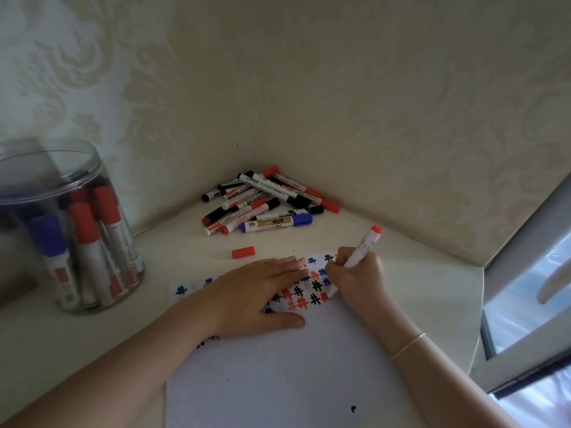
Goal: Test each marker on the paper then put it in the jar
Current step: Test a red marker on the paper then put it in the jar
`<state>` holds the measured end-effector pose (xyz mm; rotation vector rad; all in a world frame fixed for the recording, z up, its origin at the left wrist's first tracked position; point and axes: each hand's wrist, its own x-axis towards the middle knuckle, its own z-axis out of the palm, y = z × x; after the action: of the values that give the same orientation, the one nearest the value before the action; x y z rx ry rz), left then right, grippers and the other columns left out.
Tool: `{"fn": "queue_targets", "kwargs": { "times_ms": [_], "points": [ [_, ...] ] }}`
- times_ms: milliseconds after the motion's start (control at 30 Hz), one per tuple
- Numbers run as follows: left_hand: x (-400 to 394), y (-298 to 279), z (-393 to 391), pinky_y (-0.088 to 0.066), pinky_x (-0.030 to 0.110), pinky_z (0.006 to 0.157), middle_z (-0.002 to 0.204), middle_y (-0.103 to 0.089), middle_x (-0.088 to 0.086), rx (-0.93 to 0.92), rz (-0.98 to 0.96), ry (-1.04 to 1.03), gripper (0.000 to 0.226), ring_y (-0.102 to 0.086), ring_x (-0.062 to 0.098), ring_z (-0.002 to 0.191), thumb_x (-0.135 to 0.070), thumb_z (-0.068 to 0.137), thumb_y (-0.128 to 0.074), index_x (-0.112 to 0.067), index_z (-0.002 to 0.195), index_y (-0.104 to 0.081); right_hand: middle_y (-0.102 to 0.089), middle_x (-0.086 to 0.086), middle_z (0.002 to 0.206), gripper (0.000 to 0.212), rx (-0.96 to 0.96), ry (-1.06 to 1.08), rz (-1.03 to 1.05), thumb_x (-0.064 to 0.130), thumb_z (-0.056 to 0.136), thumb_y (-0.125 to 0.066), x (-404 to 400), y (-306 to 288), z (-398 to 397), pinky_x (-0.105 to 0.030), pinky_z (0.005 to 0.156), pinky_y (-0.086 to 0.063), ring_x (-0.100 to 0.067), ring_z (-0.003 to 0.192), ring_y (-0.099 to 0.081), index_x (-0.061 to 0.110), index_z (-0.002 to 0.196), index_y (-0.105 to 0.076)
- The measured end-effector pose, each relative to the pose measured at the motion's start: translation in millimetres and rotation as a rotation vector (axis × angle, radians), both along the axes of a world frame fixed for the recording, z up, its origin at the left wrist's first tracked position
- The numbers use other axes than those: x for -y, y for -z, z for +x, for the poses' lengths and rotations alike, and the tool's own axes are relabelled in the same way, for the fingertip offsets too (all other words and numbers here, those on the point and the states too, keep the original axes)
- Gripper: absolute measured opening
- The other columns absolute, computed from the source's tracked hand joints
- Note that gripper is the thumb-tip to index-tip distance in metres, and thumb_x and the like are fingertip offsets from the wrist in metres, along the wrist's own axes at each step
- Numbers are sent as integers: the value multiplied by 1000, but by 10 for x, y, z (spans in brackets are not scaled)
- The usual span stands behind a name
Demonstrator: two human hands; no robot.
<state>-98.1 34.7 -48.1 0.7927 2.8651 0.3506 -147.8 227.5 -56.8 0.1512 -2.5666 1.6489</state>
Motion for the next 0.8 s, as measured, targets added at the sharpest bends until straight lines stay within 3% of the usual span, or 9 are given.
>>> {"fn": "queue_targets", "kwargs": {
  "times_ms": [67,133,233,300,367,500,633,733,800],
  "points": [
    [12,0,11,0,17,111,146,6,-30,-28,30,-4,77,5,-13,133,-74,83,-32,-40,150,-11,-31,2,47,38,5,-15,-10,-5,75,-58,-8,-8,5,-21,45,-26,-11,48,-30,12,52,-32],
    [27,-6,7,-16,22,113,149,-20,-25,-152,132,-15,64,-18,-7,135,-69,88,-32,-38,145,-34,-36,-4,49,32,-2,-19,-119,-4,76,-61,-42,-27,1,-23,45,-26,-11,47,-32,5,54,-40],
    [97,2,-66,-46,35,97,118,-65,-7,-523,259,-196,40,-59,10,108,-47,94,-43,-23,117,-65,-48,-12,53,28,7,-17,-363,10,80,-72,-111,-86,16,-22,41,-30,-16,43,-39,3,65,-50],
    [172,6,-121,-47,37,90,107,-64,-1,-642,214,-382,30,-60,17,99,-34,86,-58,-17,109,-66,-56,-9,55,23,33,-48,-485,12,80,-73,-139,-116,18,-22,44,-41,-15,45,-48,6,69,-54],
    [219,43,-144,-45,38,88,110,-60,3,-611,114,-503,35,-58,21,100,-28,79,-67,-14,110,-63,-66,-7,67,10,79,-86,-631,9,82,-69,-156,-135,13,-23,58,-53,-18,60,-62,7,74,-63],
    [232,146,-160,-45,35,84,109,-58,4,-541,39,-567,26,-56,20,98,-27,88,-60,-11,107,-64,-69,-12,85,19,170,-87,-924,11,91,-51,-189,-148,-14,-30,74,-56,-26,76,-68,1,84,-66],
    [231,150,-188,-40,32,86,104,-61,-3,-560,173,-447,22,-55,16,100,-32,91,-54,-19,103,-67,-54,-14,74,13,144,-120,-843,-1,87,-54,-167,-151,-7,-29,67,-52,-26,64,-66,2,75,-56],
    [157,74,-160,-36,29,91,104,-64,-18,-491,365,-315,27,-53,4,102,-41,87,-54,-28,107,-67,-51,-20,74,17,142,-147,-769,3,83,-63,-176,-157,12,-26,63,-50,-26,57,-64,0,68,-54],
    [113,65,-149,-34,26,90,102,-64,-22,-470,429,-267,26,-53,1,100,-43,84,-57,-32,107,-67,-48,-22,74,21,137,-146,-735,7,80,-68,-175,-156,25,-33,69,-45,-26,56,-64,-1,69,-53]
  ]
}}
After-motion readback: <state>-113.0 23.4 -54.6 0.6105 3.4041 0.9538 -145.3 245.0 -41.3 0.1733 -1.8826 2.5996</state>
